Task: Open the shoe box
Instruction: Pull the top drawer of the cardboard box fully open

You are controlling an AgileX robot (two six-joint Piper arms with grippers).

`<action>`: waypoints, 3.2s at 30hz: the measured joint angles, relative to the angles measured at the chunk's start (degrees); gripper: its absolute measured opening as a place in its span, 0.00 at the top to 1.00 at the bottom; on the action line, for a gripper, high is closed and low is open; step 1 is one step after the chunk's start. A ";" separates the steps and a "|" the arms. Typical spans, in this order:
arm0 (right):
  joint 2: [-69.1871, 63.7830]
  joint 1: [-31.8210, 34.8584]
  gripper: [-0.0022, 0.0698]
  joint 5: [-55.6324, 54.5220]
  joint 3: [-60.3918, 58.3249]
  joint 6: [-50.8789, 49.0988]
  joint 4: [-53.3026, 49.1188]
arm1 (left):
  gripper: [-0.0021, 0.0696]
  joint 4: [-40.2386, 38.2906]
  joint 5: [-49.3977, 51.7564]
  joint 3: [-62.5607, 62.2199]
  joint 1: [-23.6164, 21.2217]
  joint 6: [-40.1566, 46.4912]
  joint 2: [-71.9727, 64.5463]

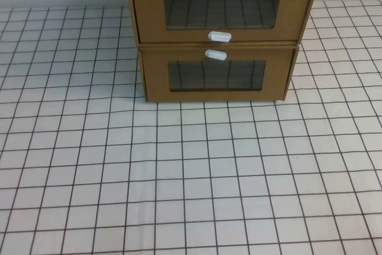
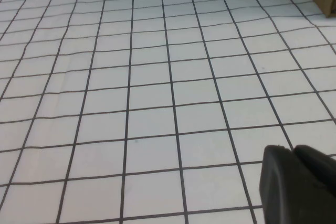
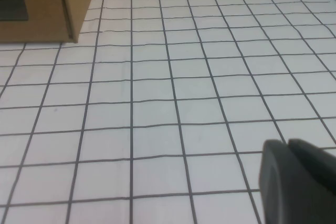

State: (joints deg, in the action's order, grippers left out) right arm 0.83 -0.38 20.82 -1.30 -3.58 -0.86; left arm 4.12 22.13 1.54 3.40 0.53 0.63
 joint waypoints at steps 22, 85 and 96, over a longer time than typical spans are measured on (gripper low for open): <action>0.00 0.00 0.99 0.00 0.00 0.00 0.00 | 0.98 0.00 0.00 0.00 0.00 0.00 0.00; 0.00 0.00 0.99 0.00 0.00 0.00 0.00 | 0.98 -43.62 26.70 -81.35 6.34 33.61 -73.95; 0.00 0.00 0.99 0.00 0.00 0.00 0.00 | 0.98 -41.09 37.01 -124.54 12.48 33.49 -105.26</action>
State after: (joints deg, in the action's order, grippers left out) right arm 0.83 -0.38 20.82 -1.30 -3.58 -0.86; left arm -36.97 59.14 -123.00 15.88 34.02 -104.63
